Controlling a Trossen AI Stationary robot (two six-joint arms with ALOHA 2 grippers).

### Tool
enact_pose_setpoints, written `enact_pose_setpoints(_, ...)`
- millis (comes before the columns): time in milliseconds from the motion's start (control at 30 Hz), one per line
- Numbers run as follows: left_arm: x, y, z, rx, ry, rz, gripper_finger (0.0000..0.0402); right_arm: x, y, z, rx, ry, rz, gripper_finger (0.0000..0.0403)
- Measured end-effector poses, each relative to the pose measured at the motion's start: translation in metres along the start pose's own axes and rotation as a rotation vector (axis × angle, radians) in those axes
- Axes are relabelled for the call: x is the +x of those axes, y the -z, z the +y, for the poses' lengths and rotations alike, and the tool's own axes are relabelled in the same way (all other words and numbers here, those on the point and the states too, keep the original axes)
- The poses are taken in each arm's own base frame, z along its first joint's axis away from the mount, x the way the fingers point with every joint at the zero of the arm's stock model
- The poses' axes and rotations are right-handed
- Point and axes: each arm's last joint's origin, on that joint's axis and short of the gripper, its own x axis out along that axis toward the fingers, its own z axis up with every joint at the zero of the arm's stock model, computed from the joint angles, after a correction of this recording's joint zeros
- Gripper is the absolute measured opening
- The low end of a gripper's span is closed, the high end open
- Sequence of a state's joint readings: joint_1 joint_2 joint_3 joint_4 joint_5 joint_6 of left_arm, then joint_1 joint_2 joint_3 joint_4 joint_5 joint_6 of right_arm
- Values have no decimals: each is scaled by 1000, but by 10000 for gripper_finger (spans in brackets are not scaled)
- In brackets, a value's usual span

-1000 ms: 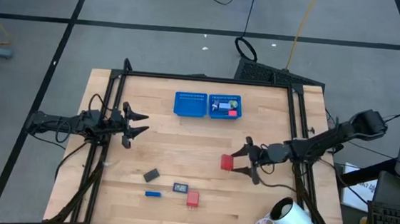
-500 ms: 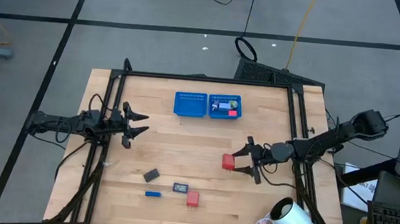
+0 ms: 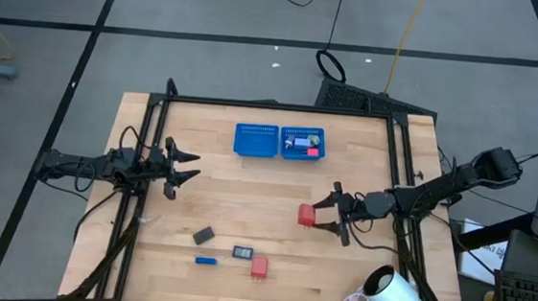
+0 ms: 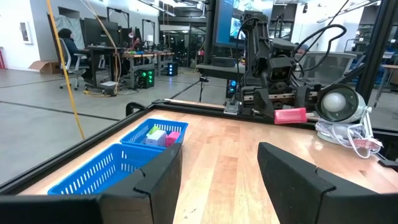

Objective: Pick & Place Office items
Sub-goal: Put the top red charger adapter into the right blue bin

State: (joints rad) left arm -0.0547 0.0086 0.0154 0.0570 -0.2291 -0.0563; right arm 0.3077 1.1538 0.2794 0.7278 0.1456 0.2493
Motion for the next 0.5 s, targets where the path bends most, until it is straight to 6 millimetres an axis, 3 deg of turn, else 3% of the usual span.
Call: enact_pose_setpoints(500, 0, 0, 0, 0, 0, 0, 214, -4, -2, -14, -5, 502, -115, 254)
